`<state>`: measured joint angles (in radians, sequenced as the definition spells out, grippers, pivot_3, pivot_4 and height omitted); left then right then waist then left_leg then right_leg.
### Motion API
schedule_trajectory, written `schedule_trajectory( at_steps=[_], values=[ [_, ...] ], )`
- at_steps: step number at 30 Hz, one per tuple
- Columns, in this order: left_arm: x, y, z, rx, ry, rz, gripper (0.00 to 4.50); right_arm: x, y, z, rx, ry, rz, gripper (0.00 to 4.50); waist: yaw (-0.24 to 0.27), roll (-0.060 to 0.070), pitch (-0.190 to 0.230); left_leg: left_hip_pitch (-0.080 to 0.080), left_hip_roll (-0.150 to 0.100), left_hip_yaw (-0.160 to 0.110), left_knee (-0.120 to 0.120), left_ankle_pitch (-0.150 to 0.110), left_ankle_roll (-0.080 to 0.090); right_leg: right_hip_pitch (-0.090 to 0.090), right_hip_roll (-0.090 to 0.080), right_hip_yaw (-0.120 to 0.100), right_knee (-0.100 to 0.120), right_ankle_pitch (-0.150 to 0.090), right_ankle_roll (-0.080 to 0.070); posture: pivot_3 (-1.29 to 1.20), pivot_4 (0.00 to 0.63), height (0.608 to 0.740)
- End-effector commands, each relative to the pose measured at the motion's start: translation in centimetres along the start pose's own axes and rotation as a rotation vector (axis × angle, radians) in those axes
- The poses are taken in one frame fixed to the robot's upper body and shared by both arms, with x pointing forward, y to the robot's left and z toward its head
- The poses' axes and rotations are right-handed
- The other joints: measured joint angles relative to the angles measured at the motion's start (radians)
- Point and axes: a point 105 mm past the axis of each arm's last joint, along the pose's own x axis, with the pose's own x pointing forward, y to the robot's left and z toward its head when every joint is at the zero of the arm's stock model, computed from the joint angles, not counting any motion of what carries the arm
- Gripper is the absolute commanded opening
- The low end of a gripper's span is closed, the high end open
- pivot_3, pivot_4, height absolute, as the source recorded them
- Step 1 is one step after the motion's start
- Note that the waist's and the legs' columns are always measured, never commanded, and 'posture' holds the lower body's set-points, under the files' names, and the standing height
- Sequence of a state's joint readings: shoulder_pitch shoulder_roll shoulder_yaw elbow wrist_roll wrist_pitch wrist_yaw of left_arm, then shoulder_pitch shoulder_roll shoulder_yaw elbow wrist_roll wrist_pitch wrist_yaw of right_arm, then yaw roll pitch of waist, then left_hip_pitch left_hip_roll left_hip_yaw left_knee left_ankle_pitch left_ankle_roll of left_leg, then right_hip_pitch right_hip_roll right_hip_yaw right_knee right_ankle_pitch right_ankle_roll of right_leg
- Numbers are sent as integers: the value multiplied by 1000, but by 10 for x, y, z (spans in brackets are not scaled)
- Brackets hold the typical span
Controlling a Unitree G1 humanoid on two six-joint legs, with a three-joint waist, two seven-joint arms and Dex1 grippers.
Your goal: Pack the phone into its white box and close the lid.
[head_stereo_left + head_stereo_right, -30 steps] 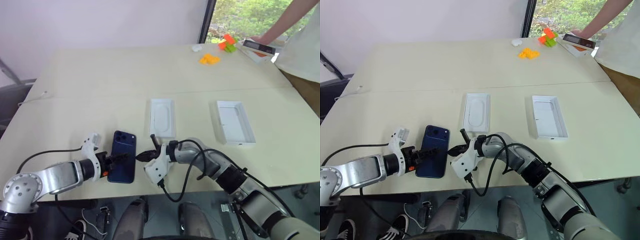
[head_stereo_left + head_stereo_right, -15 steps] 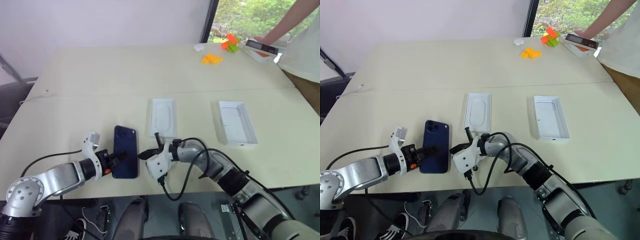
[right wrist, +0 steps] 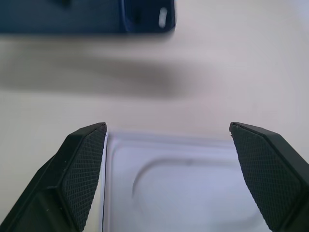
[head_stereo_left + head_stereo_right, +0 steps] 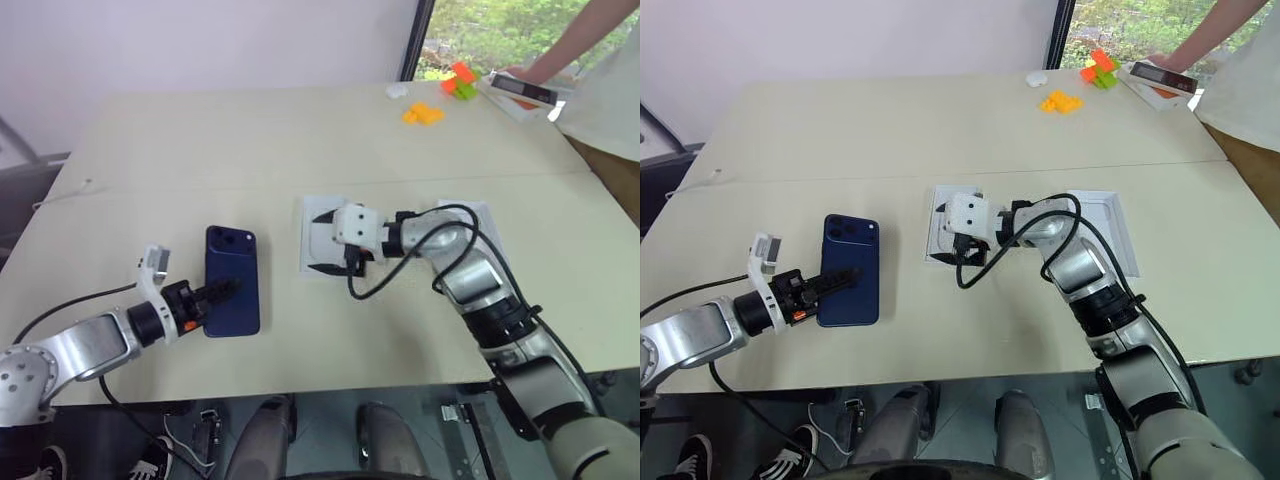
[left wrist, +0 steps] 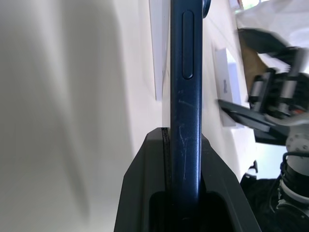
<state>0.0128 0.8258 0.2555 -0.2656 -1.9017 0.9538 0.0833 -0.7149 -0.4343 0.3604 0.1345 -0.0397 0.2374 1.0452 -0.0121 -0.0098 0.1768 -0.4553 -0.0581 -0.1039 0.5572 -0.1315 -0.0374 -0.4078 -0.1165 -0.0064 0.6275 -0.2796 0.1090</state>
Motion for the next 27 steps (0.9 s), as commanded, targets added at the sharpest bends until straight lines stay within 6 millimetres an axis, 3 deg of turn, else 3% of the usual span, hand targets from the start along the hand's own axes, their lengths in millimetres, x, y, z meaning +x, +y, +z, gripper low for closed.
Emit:
schedule_trajectory(
  at_steps=[1,6,21,25,27],
  values=[
    [-3,-10,11,39,-36,-35,0,2,0,3,33,14,57,4292,-1,0,0,-3,0,0,0,1,1,-1,1,0,1,0,0,0,150,740],
    [-3,-10,4,43,-26,-34,0,3,10,3,82,35,182,4292,-6,1,0,-5,0,0,1,2,1,-4,4,0,3,0,1,0,150,740],
    [8,-17,-1,48,-28,-37,0,7,16,-24,68,176,178,4292,-1,0,0,-4,0,0,3,3,1,-2,4,0,4,1,1,0,150,740],
    [12,-20,0,52,-27,-41,0,6,18,-30,37,209,180,3014,-1,0,0,-2,0,0,3,3,1,0,5,-1,5,1,1,0,150,740],
    [13,-21,0,53,-26,-43,0,6,17,-32,19,221,173,1924,-1,0,0,-1,0,0,3,3,0,1,5,-1,5,1,1,0,150,740]
  ],
)
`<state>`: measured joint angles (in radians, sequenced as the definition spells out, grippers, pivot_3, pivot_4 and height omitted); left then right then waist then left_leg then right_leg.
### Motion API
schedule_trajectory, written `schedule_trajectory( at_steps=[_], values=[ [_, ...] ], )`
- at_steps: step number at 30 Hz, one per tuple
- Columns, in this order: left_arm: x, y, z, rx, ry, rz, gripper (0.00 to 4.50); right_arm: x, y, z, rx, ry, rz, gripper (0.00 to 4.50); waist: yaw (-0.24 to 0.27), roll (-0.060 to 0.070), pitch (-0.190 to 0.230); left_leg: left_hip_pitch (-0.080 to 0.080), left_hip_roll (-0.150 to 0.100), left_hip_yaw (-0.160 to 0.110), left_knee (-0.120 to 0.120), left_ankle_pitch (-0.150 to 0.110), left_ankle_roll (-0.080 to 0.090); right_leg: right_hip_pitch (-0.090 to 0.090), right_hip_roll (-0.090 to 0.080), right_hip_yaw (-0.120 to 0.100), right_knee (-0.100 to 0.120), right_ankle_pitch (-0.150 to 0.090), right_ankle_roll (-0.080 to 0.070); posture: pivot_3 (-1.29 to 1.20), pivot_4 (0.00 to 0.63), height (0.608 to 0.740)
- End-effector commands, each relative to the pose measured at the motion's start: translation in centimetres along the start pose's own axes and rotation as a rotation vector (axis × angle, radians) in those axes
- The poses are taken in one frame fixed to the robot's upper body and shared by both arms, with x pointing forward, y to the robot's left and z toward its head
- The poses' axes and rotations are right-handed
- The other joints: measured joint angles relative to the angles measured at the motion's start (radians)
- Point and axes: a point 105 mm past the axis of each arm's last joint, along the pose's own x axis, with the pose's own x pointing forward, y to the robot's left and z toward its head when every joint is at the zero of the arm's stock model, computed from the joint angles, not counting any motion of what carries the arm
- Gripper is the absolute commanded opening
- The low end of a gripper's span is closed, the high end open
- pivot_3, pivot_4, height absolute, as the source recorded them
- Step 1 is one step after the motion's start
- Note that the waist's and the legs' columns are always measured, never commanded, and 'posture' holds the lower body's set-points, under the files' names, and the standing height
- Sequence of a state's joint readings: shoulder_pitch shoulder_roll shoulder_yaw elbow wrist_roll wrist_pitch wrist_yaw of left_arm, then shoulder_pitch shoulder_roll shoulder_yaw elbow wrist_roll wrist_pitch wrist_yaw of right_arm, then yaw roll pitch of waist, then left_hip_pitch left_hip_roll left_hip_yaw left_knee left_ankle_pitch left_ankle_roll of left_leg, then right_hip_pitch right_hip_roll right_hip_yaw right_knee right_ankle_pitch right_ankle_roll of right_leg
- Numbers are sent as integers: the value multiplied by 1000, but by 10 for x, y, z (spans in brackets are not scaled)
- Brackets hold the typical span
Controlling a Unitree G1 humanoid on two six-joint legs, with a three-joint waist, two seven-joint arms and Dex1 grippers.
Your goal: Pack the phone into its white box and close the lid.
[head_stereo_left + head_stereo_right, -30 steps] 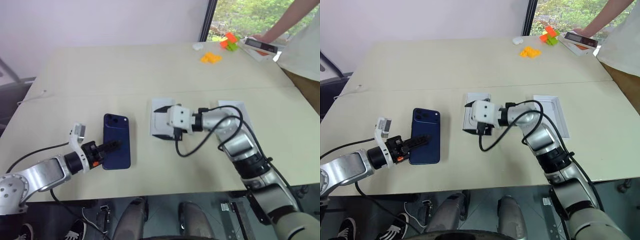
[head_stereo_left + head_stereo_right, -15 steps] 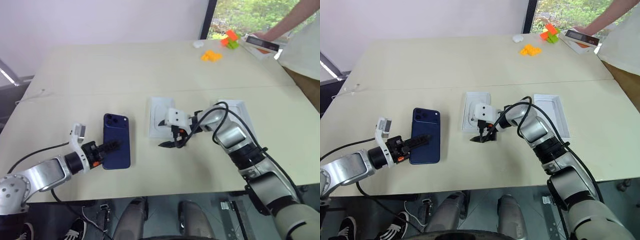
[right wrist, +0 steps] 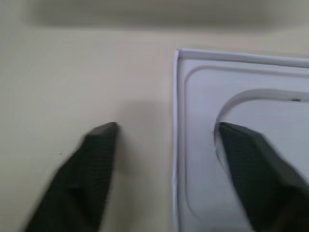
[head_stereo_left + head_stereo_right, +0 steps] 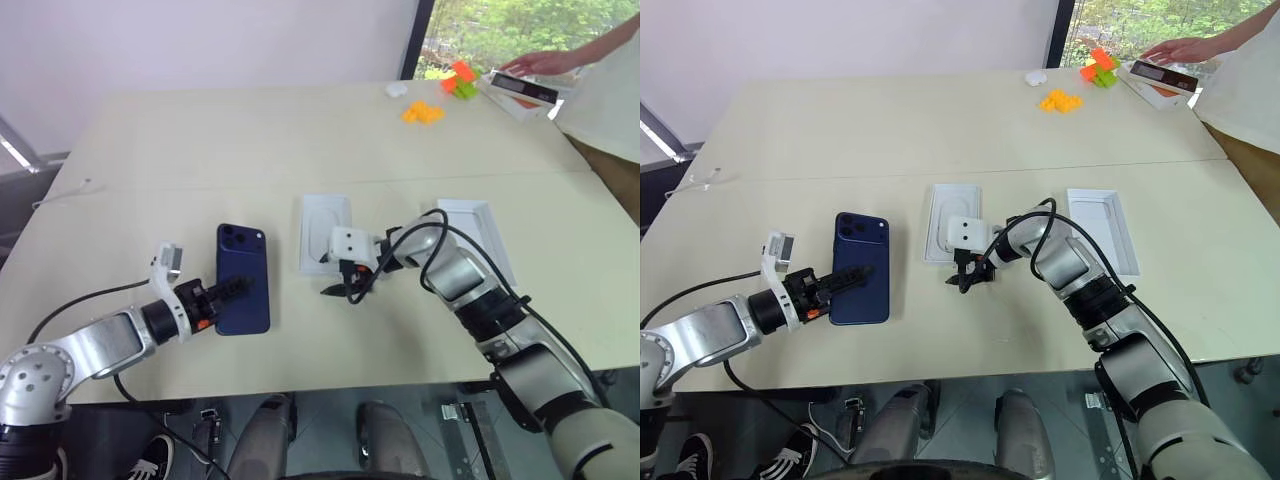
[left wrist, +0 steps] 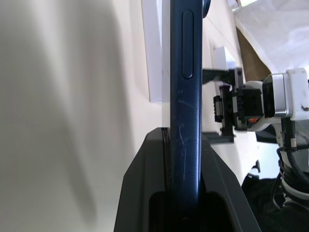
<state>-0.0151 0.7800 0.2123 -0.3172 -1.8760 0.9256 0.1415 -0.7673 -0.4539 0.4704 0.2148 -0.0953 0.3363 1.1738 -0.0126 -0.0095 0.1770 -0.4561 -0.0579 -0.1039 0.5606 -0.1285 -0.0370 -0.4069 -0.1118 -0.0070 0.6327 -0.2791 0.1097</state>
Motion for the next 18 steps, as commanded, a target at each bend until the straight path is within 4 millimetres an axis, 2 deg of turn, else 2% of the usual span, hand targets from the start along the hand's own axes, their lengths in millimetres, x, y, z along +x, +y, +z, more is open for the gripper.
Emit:
schedule_trajectory(
  at_steps=[1,3,9,14,18],
  values=[
    [0,-13,7,24,-28,-44,0,-1,-4,-7,-49,54,-30,1444,0,0,0,1,0,0,0,0,0,1,0,0,0,0,0,0,150,740],
    [1,-14,7,26,-28,-43,0,-1,-6,-5,-49,49,-43,578,-1,-1,0,5,0,0,0,0,0,4,0,0,0,0,0,0,150,740],
    [0,-15,8,27,-32,-46,0,-7,-2,7,-22,-26,-28,578,0,-1,0,12,0,0,0,-2,-2,10,-1,0,0,0,0,0,150,740],
    [-4,-16,17,47,-69,-38,0,-32,29,26,1,-142,55,578,3,-1,0,10,0,0,-1,-2,-2,10,-1,0,-1,-1,0,0,150,740],
    [-3,-18,22,68,-84,-38,0,-45,46,28,60,-173,65,578,2,0,0,10,0,0,-1,-2,-2,9,-2,0,-1,-1,0,0,150,740]
  ],
)
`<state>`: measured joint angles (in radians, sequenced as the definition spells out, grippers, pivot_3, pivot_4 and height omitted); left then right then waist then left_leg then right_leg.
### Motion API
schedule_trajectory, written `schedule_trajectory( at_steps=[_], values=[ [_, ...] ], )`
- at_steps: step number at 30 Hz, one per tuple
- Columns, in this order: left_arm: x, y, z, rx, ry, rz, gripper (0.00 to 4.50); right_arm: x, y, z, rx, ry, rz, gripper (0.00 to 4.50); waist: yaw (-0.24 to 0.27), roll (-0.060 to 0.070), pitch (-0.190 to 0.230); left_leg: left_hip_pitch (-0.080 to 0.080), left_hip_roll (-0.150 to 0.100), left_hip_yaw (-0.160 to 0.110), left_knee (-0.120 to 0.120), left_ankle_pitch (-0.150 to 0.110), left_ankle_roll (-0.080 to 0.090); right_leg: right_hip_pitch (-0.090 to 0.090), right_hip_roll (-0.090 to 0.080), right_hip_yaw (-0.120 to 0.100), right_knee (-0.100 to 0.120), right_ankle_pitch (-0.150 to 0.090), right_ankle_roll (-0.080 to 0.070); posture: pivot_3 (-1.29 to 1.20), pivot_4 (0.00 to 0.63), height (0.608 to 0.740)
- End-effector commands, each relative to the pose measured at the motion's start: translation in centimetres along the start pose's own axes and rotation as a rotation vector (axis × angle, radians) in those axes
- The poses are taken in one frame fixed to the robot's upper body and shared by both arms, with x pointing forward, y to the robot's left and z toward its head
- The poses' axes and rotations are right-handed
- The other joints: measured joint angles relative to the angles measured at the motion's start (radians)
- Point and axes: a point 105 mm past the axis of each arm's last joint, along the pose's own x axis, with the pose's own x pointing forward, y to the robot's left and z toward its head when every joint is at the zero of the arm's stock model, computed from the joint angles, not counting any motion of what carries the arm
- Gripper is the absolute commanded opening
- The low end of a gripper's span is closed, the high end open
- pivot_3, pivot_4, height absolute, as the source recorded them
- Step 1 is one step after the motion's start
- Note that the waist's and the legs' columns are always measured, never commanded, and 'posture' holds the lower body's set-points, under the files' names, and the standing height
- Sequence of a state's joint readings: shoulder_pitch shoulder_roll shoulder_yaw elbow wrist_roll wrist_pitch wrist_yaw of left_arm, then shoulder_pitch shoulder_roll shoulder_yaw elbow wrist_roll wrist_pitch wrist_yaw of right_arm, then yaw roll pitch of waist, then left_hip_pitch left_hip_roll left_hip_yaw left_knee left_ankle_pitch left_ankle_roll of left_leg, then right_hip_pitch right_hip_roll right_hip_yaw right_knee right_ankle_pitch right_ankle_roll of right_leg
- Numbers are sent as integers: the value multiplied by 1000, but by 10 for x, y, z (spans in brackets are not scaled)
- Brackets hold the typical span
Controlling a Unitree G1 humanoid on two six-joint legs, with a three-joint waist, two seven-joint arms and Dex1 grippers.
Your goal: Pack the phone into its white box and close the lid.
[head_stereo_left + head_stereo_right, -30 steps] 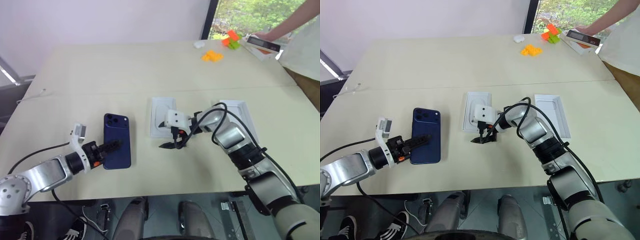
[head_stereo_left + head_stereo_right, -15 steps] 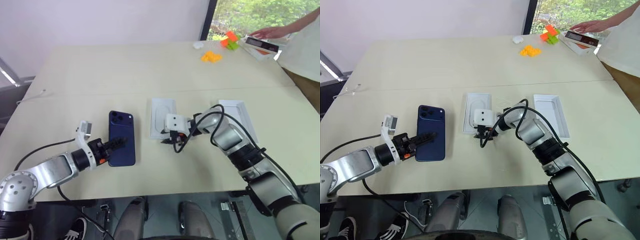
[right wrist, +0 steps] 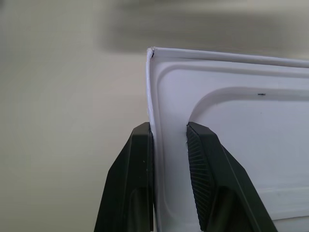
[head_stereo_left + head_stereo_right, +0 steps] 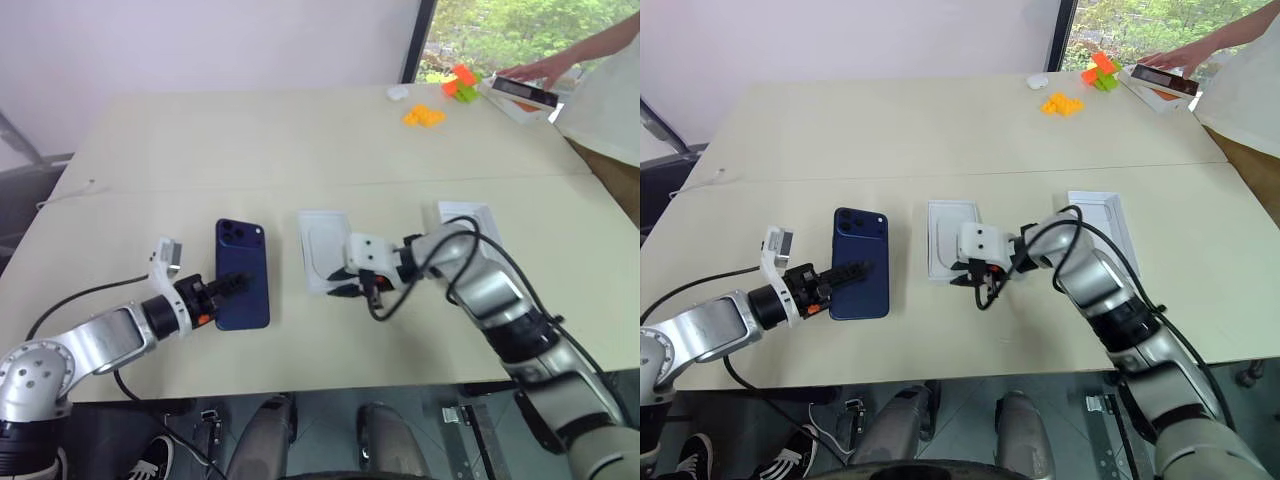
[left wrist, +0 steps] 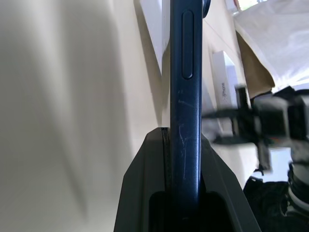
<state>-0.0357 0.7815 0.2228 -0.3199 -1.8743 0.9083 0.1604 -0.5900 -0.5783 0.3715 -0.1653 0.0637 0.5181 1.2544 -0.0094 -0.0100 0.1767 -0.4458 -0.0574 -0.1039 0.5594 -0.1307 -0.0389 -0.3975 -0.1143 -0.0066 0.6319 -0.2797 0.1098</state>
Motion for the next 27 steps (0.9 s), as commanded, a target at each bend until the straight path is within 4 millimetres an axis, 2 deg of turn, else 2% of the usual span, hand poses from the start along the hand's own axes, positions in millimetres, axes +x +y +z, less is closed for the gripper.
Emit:
schedule_trajectory(
  at_steps=[1,6,10,17,22,24,27],
  values=[
    [-2,-15,16,63,-56,-43,0,-10,11,13,11,-47,-14,578,-4,0,0,0,0,0,0,0,0,0,-1,0,0,0,0,0,150,740],
    [3,-19,18,113,-54,-56,0,-7,27,10,50,-28,-47,578,-1,0,0,0,0,2,1,0,0,0,-3,0,-1,0,-1,0,150,740],
    [5,-18,17,106,-43,-56,0,-1,24,4,88,-10,-113,578,-2,0,0,-1,0,2,0,0,0,0,-3,0,-2,0,-1,0,150,740],
    [8,-18,19,104,-44,-56,0,11,26,-4,101,15,-111,578,-1,-1,0,0,0,2,1,0,1,0,-3,0,-1,0,-1,0,150,740],
    [9,-20,17,87,-43,-67,0,15,28,-4,101,10,-103,3046,-2,0,0,-1,0,2,1,0,1,0,-3,0,-1,0,0,0,150,740],
    [11,-21,17,84,-44,-70,0,14,23,5,113,-33,-112,3952,-2,0,0,-1,0,2,0,0,1,-1,-2,0,-1,0,0,0,150,740],
    [16,-25,18,63,-49,-85,0,4,9,22,145,-128,-135,3952,-1,-1,0,-1,0,2,0,0,1,-1,-2,0,-1,0,0,0,150,740]
  ],
)
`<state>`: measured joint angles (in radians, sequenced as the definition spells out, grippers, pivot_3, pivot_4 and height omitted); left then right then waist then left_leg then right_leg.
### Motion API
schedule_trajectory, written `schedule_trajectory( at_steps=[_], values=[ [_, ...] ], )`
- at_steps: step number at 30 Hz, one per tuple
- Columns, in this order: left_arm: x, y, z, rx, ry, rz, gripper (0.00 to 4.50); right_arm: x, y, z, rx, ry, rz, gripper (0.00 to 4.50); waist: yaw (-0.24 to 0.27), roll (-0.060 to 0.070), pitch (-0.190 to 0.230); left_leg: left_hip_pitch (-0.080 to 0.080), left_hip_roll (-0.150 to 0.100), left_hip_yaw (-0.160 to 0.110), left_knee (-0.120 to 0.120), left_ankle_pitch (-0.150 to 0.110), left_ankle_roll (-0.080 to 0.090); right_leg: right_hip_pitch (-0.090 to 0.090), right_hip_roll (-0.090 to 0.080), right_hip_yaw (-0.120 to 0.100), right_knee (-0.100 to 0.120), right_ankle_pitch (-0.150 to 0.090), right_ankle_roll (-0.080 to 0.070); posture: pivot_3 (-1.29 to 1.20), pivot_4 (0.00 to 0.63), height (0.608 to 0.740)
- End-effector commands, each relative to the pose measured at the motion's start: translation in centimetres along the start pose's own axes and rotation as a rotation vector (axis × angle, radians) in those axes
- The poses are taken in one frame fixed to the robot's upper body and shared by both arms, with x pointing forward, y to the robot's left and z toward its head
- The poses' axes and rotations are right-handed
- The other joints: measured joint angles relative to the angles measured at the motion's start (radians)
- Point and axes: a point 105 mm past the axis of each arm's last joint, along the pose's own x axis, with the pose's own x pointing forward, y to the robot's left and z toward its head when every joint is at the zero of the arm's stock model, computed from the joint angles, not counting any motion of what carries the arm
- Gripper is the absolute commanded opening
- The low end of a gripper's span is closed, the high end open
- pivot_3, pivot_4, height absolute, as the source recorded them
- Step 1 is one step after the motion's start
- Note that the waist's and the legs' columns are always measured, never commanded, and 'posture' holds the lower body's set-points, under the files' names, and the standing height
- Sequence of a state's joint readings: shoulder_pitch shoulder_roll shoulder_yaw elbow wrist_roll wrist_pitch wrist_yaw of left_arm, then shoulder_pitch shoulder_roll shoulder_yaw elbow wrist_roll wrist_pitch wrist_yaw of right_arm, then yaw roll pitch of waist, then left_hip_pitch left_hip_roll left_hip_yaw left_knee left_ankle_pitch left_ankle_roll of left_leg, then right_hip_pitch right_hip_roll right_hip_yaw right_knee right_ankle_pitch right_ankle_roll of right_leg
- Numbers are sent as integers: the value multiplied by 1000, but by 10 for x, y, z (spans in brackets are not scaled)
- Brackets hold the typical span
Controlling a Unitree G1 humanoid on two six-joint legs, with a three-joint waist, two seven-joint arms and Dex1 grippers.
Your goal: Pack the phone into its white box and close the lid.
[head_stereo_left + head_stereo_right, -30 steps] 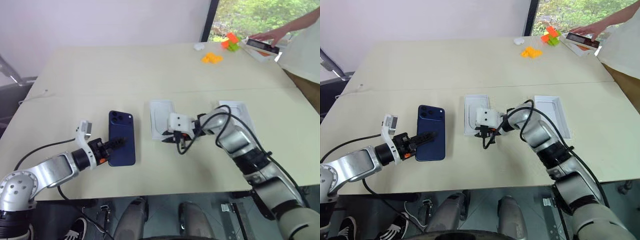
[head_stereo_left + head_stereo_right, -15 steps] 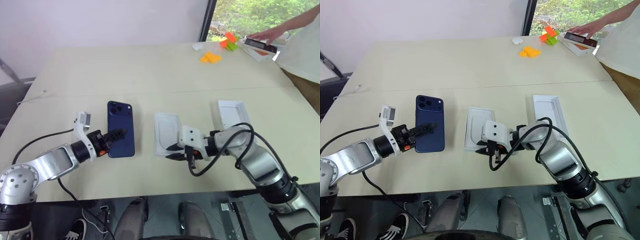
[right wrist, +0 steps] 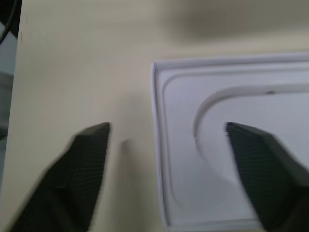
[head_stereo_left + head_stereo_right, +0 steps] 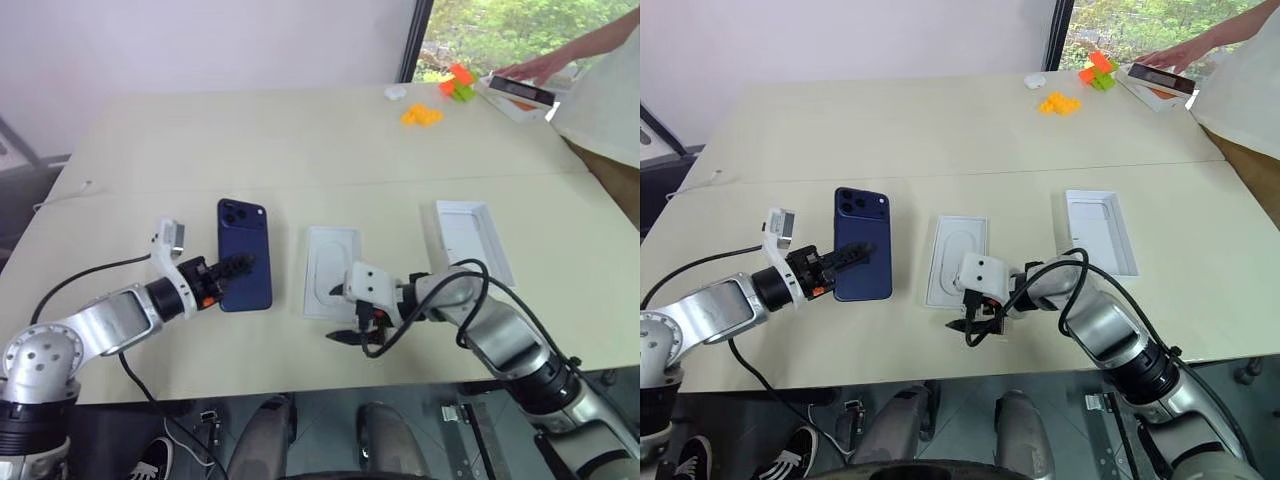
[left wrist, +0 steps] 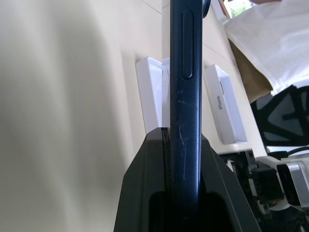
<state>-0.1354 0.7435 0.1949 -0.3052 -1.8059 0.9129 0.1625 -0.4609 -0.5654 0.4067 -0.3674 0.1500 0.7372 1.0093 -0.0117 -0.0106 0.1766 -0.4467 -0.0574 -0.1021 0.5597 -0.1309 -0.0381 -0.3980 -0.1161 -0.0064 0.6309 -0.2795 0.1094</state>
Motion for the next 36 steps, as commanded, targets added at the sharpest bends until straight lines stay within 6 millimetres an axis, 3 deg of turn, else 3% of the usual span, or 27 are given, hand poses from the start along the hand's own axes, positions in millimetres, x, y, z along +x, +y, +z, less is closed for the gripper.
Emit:
schedule_trajectory(
  at_steps=[1,4,9,12,15,16,21,29,32,36],
  values=[
    [5,-16,8,-8,-30,-64,0,-16,-17,33,21,-140,-37,3952,1,0,0,0,0,0,0,0,0,0,0,0,0,0,0,0,150,740],
    [15,-29,4,-27,-12,-119,0,-32,-33,46,43,-223,-56,3952,5,0,0,0,0,0,1,0,0,1,0,0,0,0,0,0,150,740],
    [32,-35,-4,-31,30,-135,0,-54,-46,26,12,-199,-61,3952,24,-1,0,0,-2,0,1,1,3,2,1,-1,-1,0,0,0,150,740],
    [46,-31,-2,-88,15,-121,0,-78,-67,19,35,-238,-158,3952,24,-1,0,0,-2,2,1,1,4,2,1,0,-1,0,1,0,150,740],
    [59,-31,-15,-111,70,-113,0,-88,-72,17,50,-265,-168,3952,21,-1,1,1,-2,2,2,1,4,2,1,0,0,0,1,0,150,740],
    [63,-32,-20,-105,91,-116,0,-92,-70,17,40,-268,-158,4494,21,-1,1,1,-1,2,3,1,4,3,2,0,0,0,1,0,150,740],
    [75,-34,-22,-159,94,-117,0,-96,-65,5,-141,-197,-190,4494,24,-2,1,1,-1,3,2,1,4,3,2,1,0,0,1,0,150,740],
    [97,-32,-29,-191,140,-76,0,-91,-64,-6,-155,-176,-207,4494,24,-2,1,3,-1,3,6,1,4,6,3,1,1,0,2,0,150,740],
    [102,-32,-40,-166,208,-71,0,-88,-65,-5,-177,-164,-216,4494,23,-2,1,2,-1,3,7,1,5,6,3,0,1,0,2,0,150,740],
    [103,-46,-36,-186,200,-129,0,-86,-66,-5,-170,-167,-222,4494,24,-2,1,2,-1,2,7,0,5,6,3,1,1,0,2,0,150,740]
  ],
)
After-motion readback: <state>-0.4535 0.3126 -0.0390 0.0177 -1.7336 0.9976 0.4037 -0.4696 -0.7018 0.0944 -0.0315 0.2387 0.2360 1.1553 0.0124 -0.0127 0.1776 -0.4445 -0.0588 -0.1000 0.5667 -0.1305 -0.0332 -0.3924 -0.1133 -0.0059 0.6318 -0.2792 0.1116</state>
